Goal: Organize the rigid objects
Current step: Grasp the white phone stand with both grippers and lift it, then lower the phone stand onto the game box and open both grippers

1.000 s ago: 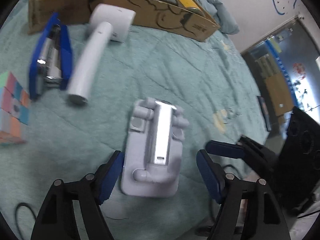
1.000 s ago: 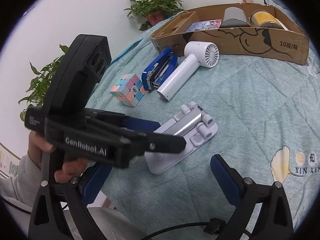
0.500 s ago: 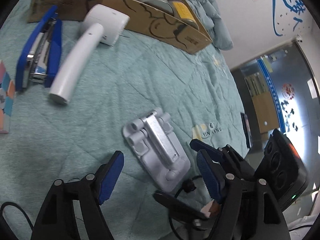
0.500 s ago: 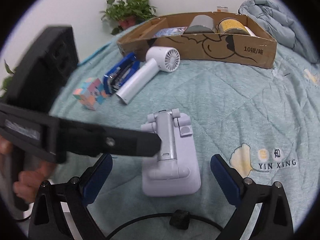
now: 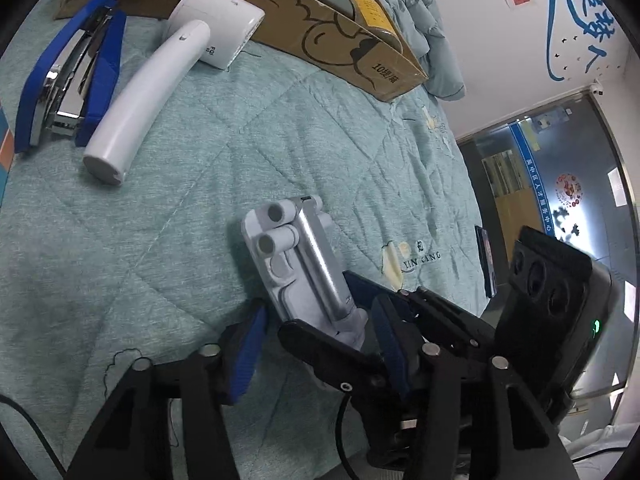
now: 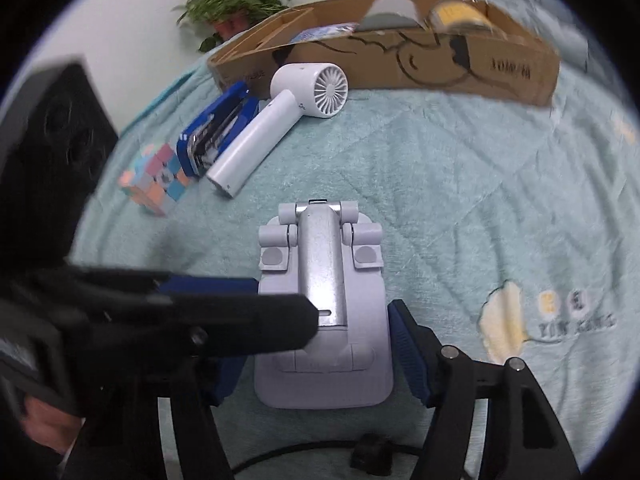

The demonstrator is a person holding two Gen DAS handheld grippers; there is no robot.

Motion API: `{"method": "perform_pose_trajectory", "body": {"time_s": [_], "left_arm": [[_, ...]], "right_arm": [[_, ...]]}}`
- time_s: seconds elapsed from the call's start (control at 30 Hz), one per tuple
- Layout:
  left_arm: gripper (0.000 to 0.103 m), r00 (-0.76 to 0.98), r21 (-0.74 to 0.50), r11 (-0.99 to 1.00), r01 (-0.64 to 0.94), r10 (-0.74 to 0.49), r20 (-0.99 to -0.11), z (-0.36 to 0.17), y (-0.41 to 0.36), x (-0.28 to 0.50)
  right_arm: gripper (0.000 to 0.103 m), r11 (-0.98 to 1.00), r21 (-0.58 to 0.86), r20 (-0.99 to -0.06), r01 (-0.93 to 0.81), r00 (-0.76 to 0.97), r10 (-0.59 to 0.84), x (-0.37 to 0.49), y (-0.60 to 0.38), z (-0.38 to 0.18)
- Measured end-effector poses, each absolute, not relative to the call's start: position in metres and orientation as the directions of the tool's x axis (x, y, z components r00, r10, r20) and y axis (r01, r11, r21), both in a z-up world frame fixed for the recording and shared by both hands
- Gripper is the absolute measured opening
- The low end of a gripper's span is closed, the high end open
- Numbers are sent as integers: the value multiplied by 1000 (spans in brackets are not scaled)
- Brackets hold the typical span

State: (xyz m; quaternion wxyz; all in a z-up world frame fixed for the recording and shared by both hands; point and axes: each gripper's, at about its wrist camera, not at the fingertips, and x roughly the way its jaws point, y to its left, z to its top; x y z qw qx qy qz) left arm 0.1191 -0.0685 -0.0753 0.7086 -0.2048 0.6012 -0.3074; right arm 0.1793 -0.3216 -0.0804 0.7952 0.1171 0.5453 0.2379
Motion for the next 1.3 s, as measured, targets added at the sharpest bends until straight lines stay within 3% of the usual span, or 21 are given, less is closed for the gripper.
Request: {"method": "perform_pose_trajectory", "body": {"time_s": [0.2,0.4,0.67,0.97,1.3], "left_arm": [[29,121,-622,756,204,-650,-750,-68,-66,127],[29,178,-624,746,232,-663,-727,-49,-59,131],[29,307,-578,748,325,-662,-684,17,-45,163],[29,398,-494,779,386,-623,-673,71,-24,238],[29,368,-500,796,341,-603,-708,64,3,346]], "right_arm": [[65,849,482,-805,-216,274,526,182,-315,-79],[65,865,421,-795,-273,348,497,182,-304,-57],[65,874,340,-731,-348,487,478,212,-285,-5],[65,852,370,-669,-370,531,521,285,-265,33],[65,840,419,-695,-346,474,541,364,-225,29]]}}
